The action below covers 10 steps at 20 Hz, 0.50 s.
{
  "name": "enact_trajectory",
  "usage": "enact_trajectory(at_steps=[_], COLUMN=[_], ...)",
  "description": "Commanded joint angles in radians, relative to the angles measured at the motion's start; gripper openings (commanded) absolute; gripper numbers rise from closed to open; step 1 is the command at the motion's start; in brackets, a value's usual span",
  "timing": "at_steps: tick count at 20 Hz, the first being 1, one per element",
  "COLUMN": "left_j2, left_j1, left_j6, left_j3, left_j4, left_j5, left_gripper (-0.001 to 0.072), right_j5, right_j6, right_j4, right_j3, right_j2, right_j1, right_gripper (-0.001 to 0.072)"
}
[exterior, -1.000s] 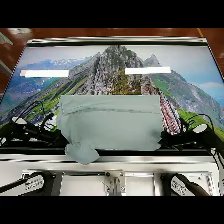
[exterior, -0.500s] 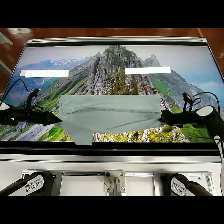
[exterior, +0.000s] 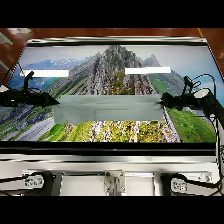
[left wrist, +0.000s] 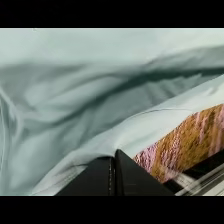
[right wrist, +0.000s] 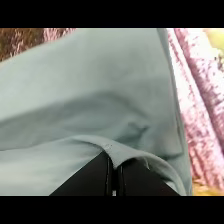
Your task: Fold the shirts.
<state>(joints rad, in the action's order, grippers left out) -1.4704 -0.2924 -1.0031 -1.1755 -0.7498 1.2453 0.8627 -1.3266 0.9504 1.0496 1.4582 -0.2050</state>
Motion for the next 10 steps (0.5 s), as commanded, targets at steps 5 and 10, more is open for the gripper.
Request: enact_trajectory(at_steps=[5,10], left_j2=[-0.244,-0.309], left_j1=[0.0,0.001], left_j6=[-0.005,-0.005], left_j3=[-0.213,-0.213], left_j4=[0.137,0.137], left_j5=[-0.021,0.014], left_gripper=[0.0039,0.0043], right_j5=[-0.116,-0.215], right_j6=[0.047,0.05], right_j4=[-0.024,-0.019], right_j3=[0.048,0.048], right_j2=[0.136,0.143], right_j1=[0.032,0.058], right_gripper=[0.0074,0.0103])
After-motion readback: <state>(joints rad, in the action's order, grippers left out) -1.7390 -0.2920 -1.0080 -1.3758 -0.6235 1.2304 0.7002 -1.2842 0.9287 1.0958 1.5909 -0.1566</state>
